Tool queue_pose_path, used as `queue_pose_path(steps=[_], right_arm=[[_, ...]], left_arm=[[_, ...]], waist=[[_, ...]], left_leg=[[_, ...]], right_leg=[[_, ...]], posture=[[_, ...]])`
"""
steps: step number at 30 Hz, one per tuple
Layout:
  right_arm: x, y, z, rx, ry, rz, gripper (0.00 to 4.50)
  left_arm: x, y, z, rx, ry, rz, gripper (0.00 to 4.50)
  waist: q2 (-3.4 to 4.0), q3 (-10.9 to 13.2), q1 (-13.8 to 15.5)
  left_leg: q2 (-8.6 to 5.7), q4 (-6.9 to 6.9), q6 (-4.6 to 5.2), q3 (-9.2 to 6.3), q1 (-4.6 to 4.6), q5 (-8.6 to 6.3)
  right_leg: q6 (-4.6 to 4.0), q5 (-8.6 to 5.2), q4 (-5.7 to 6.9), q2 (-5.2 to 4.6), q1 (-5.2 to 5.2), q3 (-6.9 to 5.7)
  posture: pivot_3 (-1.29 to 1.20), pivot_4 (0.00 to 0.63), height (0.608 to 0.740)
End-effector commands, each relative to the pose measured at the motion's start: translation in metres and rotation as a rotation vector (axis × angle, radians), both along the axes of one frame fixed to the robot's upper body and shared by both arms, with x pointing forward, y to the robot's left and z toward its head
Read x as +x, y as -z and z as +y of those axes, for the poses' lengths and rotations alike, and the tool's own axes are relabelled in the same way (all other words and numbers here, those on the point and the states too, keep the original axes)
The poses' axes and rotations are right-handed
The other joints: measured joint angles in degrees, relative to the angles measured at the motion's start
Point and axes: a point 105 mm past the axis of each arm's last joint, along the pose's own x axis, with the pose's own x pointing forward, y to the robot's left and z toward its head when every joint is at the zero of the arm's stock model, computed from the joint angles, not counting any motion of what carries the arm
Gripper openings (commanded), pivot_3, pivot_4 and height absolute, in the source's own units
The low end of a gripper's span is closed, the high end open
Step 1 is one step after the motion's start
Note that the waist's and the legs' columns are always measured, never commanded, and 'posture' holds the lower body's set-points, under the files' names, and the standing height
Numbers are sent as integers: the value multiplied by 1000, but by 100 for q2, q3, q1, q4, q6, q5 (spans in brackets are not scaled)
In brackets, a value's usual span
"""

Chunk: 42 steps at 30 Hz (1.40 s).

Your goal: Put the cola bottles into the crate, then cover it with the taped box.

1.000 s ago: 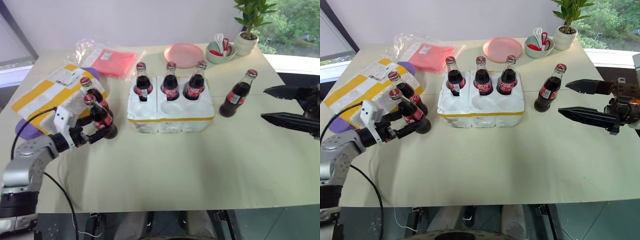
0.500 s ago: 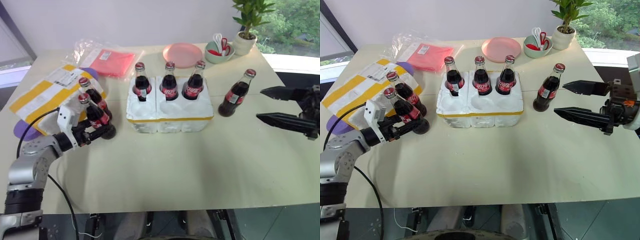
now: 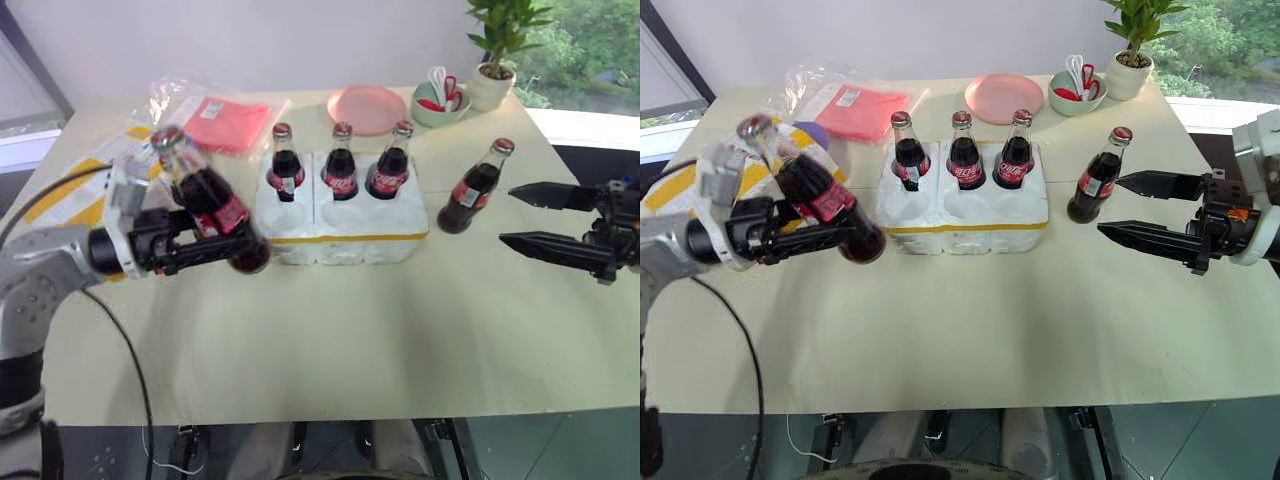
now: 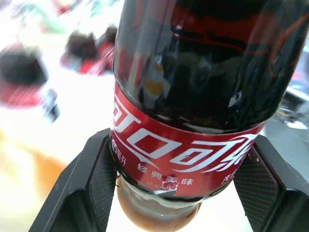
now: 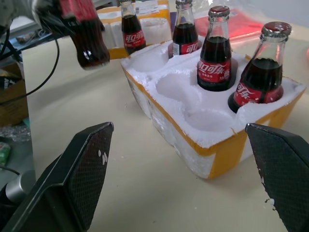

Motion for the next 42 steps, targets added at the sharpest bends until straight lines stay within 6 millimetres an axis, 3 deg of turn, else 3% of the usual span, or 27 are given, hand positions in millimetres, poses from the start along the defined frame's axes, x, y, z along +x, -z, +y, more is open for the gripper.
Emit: queue_pose_path(steps=[1, 5, 11, 19, 25, 32, 34, 36, 42], right_arm=[[-4, -7, 3, 2, -5, -52, 4500], [-5, -6, 3, 14, 16, -62, 4500], [-9, -5, 4, 19, 36, -74, 4500], [-12, -2, -1, 23, 72, -73, 4500], [-11, 4, 1, 20, 76, -65, 4500], [-9, 4, 2, 11, 70, -68, 4500], [-10, 5, 3, 3, 59, -69, 4500], [-11, 5, 5, -6, 49, -69, 4500], [-9, 4, 7, -21, 28, -74, 4500]], left_arm=[[7, -25, -25, -33, 56, -110, 2786], [44, -37, -63, -66, -9, -193, 2786], [76, -30, -95, -51, -105, -192, 2786], [69, -8, -123, 9, -37, -151, 2786], [65, 22, -126, 149, -1, -159, 2786], [89, 44, -125, 254, -128, -137, 2786], [93, 46, -125, 264, -153, -130, 3825], [93, 47, -124, 262, -158, -122, 4457], [90, 44, -110, 259, -181, -111, 4457]], waist=[[-3, 2, 16], [-9, 5, 32], [-20, 12, 1], [-25, 14, 13], [-21, 12, 11], [-23, 13, 2], [-24, 14, 0], [-22, 12, 11], [-22, 13, -3]], left_leg=[[0, 1, -2, 0, 1, 1], [-3, 15, -3, -2, 2, 2], [-3, 28, 7, -1, 0, -4], [-5, 33, 9, -1, -5, -5], [-5, 41, 10, -1, -6, -6], [-6, 42, 13, -1, -5, -7], [-5, 42, 13, -1, -5, -7], [-4, 42, 13, -1, -1, -7], [-5, 53, 13, -2, 2, -7]], right_leg=[[0, 0, 2, 0, 1, 0], [6, 4, 3, 0, 13, -2], [13, 8, 4, 2, 15, -1], [21, 13, 5, 2, 13, 0], [22, 13, 5, 2, 17, 0], [22, 13, 4, 1, 20, -1], [22, 13, 4, 2, 18, -1], [22, 13, 6, 2, 23, -1], [24, 14, 5, 2, 31, -2]], posture=[[0, 150, 740], [0, 150, 740], [0, 150, 740], [0, 150, 740], [0, 150, 740], [0, 150, 740], [0, 150, 740], [0, 150, 740], [0, 150, 740]])
